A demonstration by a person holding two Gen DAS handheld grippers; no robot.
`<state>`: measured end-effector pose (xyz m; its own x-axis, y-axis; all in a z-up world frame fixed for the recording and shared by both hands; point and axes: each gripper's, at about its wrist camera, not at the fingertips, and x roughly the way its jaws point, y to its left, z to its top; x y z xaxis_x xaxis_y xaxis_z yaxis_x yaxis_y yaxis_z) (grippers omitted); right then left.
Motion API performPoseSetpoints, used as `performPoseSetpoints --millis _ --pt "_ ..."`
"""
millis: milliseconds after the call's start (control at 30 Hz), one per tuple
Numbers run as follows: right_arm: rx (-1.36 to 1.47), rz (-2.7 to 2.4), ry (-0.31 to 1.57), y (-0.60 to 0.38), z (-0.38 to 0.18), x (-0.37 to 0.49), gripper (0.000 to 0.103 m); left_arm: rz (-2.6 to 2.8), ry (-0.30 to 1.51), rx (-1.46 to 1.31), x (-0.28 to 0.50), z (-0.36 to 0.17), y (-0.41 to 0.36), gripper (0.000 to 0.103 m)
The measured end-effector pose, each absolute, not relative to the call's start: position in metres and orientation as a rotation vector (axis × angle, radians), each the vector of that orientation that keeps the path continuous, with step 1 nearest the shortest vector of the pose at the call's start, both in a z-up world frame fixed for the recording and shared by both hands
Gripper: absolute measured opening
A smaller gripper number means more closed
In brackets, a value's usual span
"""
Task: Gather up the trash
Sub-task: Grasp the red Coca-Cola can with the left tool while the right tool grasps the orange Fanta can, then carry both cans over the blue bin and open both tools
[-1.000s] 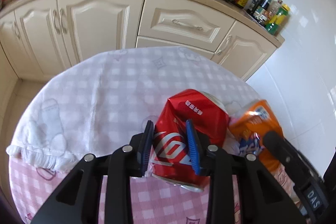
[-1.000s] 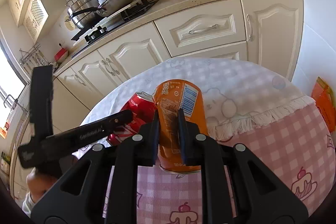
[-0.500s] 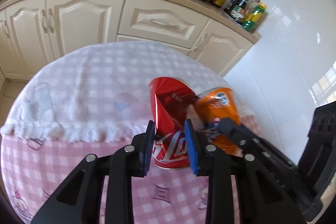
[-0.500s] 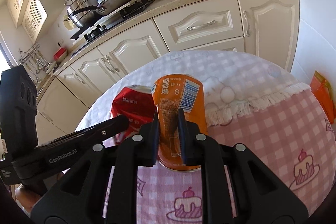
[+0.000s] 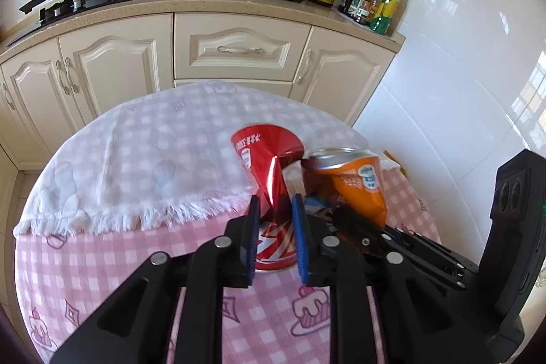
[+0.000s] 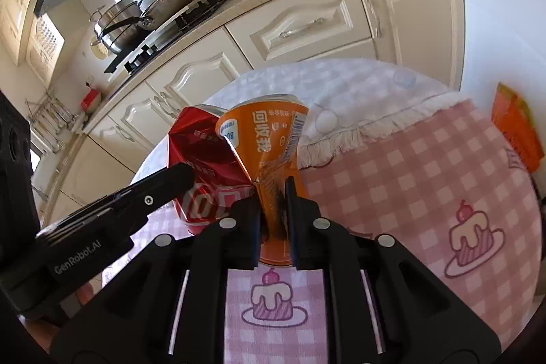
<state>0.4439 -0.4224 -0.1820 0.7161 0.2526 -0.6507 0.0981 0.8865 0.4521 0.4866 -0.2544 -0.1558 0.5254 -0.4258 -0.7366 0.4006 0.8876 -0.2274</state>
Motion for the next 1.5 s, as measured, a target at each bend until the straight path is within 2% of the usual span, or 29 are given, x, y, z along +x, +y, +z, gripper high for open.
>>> performPoseSetpoints --millis 333,1133,1500 --pt "0.470 0.168 0.772 -0.385 -0.171 0.423 0.012 -0.468 0.864 -0.060 0.452 -0.150 -0.209 0.011" --pt "0.280 0.383 0.763 -0.194 -0.143 0.353 0.011 -0.376 0.789 -0.192 0.327 -0.142 -0.014 0.011" --pt "0.174 0.593 0.769 -0.048 -0.135 0.344 0.011 -0.161 0.764 -0.291 0.293 -0.154 0.137 0.011"
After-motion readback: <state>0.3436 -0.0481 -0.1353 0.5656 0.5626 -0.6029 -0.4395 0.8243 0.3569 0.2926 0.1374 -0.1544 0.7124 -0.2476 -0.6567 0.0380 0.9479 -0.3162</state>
